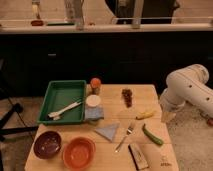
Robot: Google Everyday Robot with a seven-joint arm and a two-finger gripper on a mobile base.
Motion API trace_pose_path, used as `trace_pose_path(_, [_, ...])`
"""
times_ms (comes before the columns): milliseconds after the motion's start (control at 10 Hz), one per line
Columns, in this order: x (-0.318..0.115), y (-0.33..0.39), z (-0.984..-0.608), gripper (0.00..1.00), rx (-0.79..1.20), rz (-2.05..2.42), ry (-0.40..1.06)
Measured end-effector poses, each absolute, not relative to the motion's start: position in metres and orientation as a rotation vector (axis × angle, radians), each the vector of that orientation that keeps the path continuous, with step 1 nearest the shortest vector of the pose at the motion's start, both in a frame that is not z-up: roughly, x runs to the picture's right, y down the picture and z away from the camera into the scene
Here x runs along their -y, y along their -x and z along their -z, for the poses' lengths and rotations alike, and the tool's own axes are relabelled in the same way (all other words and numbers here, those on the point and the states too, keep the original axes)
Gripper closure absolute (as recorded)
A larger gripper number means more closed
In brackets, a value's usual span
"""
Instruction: Place eraser in red bowl
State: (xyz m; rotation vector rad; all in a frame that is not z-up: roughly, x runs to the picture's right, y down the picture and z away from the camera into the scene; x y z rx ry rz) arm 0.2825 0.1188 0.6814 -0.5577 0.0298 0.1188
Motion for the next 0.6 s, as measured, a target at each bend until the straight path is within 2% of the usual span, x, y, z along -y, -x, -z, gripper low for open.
trace_pose_path(600, [-0.204,-0.199,-0.674,0.38,0.018,-0.433,0.595])
